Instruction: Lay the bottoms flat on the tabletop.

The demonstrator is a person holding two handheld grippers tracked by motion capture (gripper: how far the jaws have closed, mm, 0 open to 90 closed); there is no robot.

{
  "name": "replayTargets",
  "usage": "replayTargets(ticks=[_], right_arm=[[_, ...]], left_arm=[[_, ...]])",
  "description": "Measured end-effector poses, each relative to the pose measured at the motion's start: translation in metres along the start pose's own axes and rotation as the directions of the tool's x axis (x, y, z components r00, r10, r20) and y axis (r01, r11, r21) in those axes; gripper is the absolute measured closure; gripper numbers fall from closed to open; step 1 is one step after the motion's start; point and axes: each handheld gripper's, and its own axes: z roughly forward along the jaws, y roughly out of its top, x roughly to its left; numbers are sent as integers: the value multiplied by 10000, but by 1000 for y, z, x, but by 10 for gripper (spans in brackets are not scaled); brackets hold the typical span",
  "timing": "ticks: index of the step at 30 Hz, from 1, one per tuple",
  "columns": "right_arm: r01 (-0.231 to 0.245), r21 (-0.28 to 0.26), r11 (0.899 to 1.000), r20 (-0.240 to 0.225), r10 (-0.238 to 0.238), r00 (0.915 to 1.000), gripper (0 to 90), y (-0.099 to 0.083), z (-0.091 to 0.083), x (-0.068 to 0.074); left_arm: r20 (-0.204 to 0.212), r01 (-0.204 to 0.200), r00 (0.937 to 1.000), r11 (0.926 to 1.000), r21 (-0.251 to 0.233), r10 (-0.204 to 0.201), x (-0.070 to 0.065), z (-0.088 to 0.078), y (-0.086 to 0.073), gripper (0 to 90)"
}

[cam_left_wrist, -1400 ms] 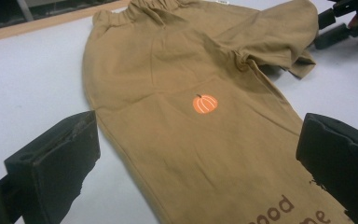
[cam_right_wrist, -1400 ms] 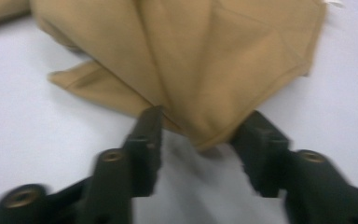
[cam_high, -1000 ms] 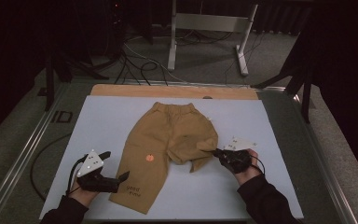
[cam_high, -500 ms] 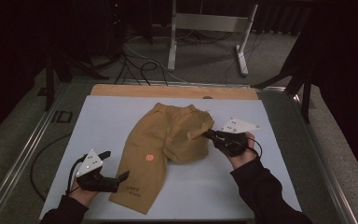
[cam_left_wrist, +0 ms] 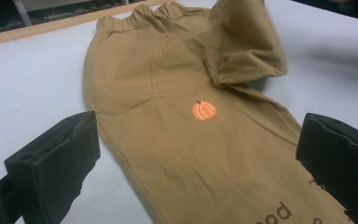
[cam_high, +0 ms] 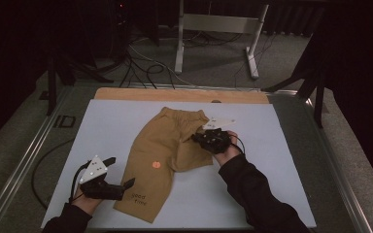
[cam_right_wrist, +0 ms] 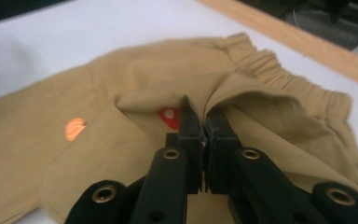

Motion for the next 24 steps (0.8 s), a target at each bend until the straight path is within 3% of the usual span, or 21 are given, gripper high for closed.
replayTargets(ticks=[1,3,8,13,15,17,18,19,23,24], right_arm=[[-72,293,9995,-4,72,10000,872,-2,14,-2],[-116,425,9990,17,115,9999,872,-3,21,-3],[-363,1041,9939,-160,382,9991,866,-14,57,-7],[-325,1376,9900,-12,329,9995,861,-27,73,-6],[-350,1390,9897,-29,357,9994,849,-27,72,-6],[-254,1419,9896,-26,261,9997,779,-25,69,-6],[-167,1344,9908,-43,174,9998,701,-23,61,-5],[-167,1344,9908,-43,174,9998,701,-23,61,-5],[-19,1014,9948,-63,25,10000,638,-22,32,-7],[141,963,9953,58,-147,9999,630,-25,16,-10]], left_arm=[[90,-15,10000,10000,-52,16,0,0,0,6],[240,-34,9997,9999,-150,38,-1,-1,0,6],[246,-78,9997,9999,-110,81,0,0,0,6],[262,-48,9996,9999,-118,51,-1,0,-1,6],[257,-48,9997,9999,-114,51,-1,0,-1,6],[260,-47,9997,9999,-110,50,0,0,-1,6],[247,-61,9997,9999,-104,64,-1,0,-1,6],[241,-86,9997,9999,-99,88,-1,0,-1,6],[236,-58,9997,9999,-132,61,-1,0,0,6],[227,-59,9997,9999,-129,62,0,0,0,6]])
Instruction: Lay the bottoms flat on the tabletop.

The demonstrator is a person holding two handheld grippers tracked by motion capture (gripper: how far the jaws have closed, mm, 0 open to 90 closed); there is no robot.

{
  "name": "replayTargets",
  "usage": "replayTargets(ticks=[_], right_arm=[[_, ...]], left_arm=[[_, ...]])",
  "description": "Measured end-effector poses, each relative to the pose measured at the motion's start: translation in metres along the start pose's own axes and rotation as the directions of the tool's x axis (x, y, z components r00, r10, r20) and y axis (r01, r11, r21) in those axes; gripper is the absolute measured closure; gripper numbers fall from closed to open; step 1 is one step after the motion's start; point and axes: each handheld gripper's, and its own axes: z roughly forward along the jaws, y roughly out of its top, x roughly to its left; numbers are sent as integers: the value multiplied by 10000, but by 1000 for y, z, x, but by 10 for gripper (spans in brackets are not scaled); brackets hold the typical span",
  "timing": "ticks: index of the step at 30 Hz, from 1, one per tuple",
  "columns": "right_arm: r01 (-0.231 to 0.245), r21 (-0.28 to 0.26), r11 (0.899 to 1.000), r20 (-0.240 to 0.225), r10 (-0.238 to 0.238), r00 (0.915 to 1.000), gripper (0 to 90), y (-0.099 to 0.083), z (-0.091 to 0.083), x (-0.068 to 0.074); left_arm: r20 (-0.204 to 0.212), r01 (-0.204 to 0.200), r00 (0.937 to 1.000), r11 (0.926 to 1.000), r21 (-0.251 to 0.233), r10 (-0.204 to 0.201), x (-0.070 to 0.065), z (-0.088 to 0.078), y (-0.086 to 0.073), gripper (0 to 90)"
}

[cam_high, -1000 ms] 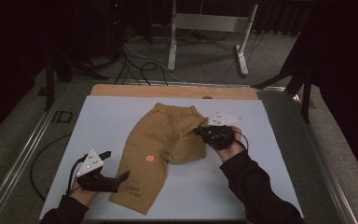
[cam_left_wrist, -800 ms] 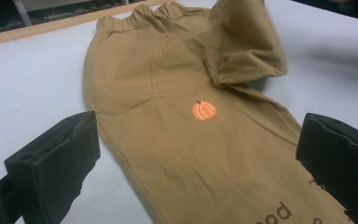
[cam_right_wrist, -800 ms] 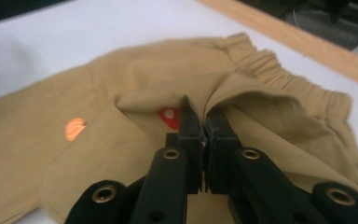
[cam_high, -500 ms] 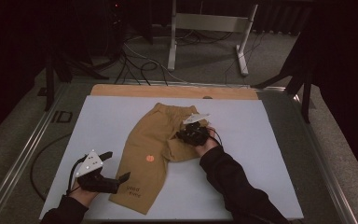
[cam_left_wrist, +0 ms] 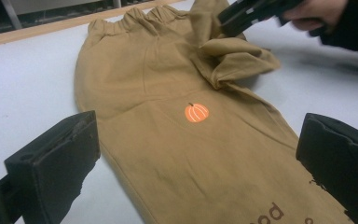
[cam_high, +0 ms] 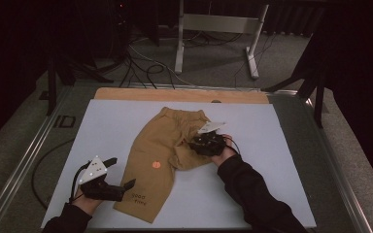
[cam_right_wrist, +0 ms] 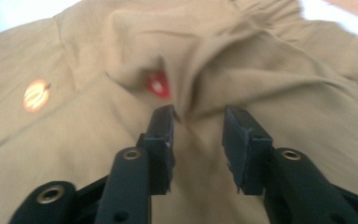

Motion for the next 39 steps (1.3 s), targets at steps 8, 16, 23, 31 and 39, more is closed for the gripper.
replayTargets(ticks=[8,16,23,31,39], right_arm=[[150,346,9993,529,-168,9985,623,-31,-39,-9],[57,1077,9942,326,-93,9994,619,-58,-38,-14],[-265,1326,9908,10,266,9996,692,-62,-27,-16],[-15,1525,9883,-32,20,10000,876,-57,-33,-1],[192,406,9990,-182,-185,9997,877,-57,-84,22]], left_arm=[[-9,-67,10000,10000,18,67,-2,0,1,6],[-2,-7,10000,10000,-34,7,-1,1,1,6],[7,-33,10000,10000,7,33,-1,1,1,6],[27,-73,10000,10000,-30,73,-2,1,1,6],[55,-87,9999,9999,-67,87,-1,1,2,6]])
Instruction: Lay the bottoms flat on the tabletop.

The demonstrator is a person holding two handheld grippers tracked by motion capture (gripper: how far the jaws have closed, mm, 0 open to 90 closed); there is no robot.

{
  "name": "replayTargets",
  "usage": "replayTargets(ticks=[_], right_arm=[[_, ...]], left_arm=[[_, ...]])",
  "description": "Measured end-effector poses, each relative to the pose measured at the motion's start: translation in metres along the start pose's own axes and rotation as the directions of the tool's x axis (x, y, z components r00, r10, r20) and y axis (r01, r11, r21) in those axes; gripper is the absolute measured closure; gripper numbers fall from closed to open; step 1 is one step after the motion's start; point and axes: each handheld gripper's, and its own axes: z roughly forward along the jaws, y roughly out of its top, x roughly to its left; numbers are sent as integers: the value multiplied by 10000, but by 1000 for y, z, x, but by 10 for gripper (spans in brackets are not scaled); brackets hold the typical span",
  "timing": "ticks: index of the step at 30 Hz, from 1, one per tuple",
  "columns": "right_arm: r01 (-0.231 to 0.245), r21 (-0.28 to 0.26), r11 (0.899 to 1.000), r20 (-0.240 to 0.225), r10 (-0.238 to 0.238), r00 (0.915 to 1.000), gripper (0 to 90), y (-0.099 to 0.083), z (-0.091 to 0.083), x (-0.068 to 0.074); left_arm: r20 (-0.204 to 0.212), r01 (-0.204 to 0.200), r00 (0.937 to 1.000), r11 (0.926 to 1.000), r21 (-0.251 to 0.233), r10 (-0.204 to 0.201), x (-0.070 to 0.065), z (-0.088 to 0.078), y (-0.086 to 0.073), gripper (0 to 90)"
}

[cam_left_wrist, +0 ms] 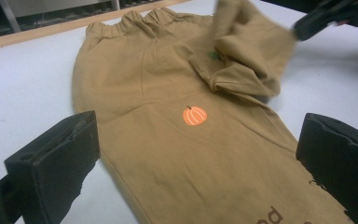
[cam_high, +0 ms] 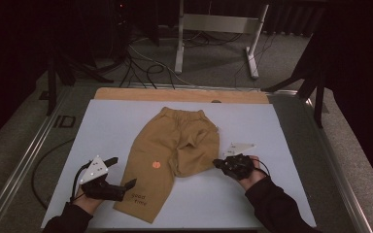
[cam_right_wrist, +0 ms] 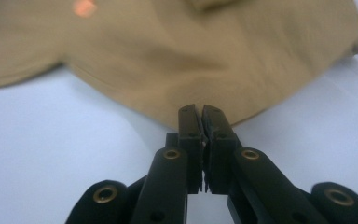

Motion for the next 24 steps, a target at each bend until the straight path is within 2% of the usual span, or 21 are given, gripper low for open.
replayTargets(ticks=[6,11,14,16,18,19,20,21,23,24], right_arm=[[-98,-459,9989,-357,82,9993,877,-13,-34,27],[-26,-542,9985,-1030,-30,9947,875,-15,-47,54],[96,-468,9989,-1742,-177,9846,875,-16,-46,72],[340,-354,9988,-1935,-402,9803,873,-16,-43,85],[518,-341,9981,-2281,-583,9719,872,-15,-38,95],[628,-228,9978,-2269,-663,9716,872,-15,-35,101],[648,-237,9976,-2399,-686,9684,872,-15,-32,104],[656,-168,9977,-2672,-677,9613,870,-15,-29,105],[765,-27,9971,-2830,-741,9562,870,-15,-22,111],[838,-16,9965,-2983,-804,9511,868,-15,-20,113]], left_arm=[[17,-70,10000,10000,-9,70,-1,1,1,6],[34,-41,10000,10000,2,41,-1,3,1,6],[50,-51,10000,10000,29,51,-1,3,1,6],[54,-35,10000,10000,9,35,-1,4,1,6],[68,-53,10000,10000,22,53,-1,4,1,6],[79,-57,10000,10000,26,56,-1,4,1,6],[95,-73,9999,10000,35,72,-1,5,1,6],[100,-84,9999,10000,38,83,-1,5,1,6],[116,-76,9999,10000,24,76,-1,5,2,6],[124,-79,9999,10000,36,79,-1,5,1,6]])
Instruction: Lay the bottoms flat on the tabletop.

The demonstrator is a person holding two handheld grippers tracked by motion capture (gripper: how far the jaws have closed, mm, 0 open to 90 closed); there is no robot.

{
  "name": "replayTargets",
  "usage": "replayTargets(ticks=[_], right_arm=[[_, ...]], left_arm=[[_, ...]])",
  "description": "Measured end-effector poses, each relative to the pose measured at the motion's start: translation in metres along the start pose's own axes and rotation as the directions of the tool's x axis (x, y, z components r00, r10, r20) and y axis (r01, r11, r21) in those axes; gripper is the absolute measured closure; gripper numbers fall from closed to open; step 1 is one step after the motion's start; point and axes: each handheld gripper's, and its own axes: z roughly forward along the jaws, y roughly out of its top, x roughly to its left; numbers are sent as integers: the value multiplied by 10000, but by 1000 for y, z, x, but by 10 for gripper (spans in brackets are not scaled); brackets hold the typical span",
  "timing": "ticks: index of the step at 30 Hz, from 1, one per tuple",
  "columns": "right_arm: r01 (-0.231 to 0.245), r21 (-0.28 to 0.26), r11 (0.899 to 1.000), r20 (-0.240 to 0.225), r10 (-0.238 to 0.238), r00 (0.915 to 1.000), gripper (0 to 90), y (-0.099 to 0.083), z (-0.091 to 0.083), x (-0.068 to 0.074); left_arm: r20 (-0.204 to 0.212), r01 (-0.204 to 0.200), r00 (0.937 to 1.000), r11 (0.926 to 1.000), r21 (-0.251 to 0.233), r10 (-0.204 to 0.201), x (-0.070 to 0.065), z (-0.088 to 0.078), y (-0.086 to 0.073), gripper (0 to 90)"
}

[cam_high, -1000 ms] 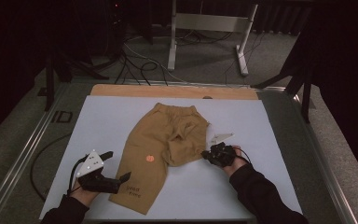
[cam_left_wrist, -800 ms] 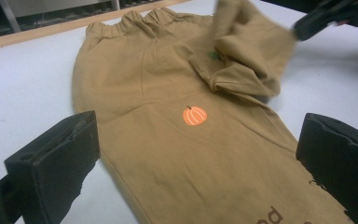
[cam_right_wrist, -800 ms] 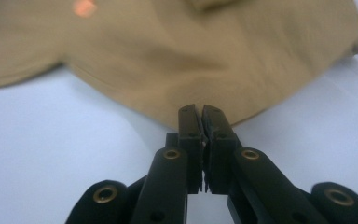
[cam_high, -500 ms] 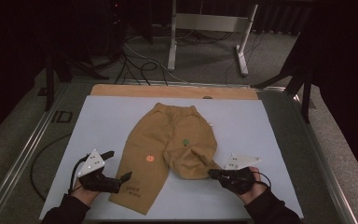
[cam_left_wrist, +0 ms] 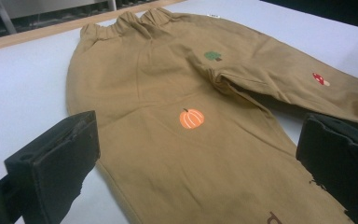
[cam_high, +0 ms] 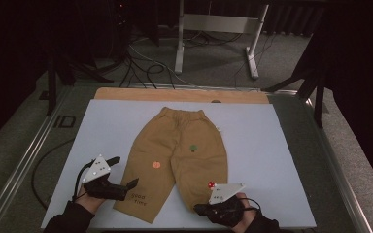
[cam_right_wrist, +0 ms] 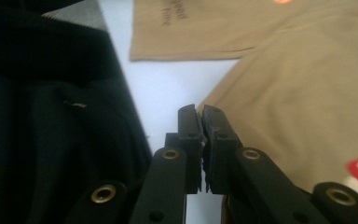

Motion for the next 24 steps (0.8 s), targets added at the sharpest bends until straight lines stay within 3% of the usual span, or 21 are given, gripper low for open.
replayTargets(ticks=[2,6,8,10,13,16,19,21,22,23,24], right_arm=[[171,54,9998,-189,-170,9997,862,0,4,2],[80,-129,9999,-524,-87,9986,824,1,2,2],[32,-386,9992,-576,-54,9983,740,2,-1,1],[-18,-729,9973,-534,-21,9986,596,3,-6,-5],[-238,-1346,9906,156,261,9995,449,4,-20,-18],[-528,-1847,9814,776,681,9947,354,4,-32,-36],[-747,-2320,9698,986,999,9901,237,3,-44,-58],[-813,-2576,9628,1158,1142,9867,209,4,-50,-71],[-813,-2576,9628,1158,1142,9867,209,4,-50,-71],[-811,-2657,9606,1253,1178,9851,195,5,-51,-77],[-735,-2848,9558,1623,1237,9790,187,9,-54,-91]], left_arm=[[11,31,10000,10000,5,-31,0,0,0,6],[27,29,10000,10000,-14,-29,0,0,0,6],[39,46,10000,10000,-33,-46,0,0,0,6],[47,57,10000,10000,-26,-56,0,1,0,6],[31,100,9999,9999,-55,-100,2,2,1,6],[-7,151,9999,9999,-76,-151,4,4,5,6],[-23,116,9999,9999,-7,-116,6,6,10,6],[-7,38,10000,10000,90,-38,8,9,16,6],[-7,38,10000,10000,90,-38,8,9,16,6],[-94,-90,9999,9999,113,91,11,12,24,6],[-119,-100,9999,9999,114,102,13,14,28,6]])
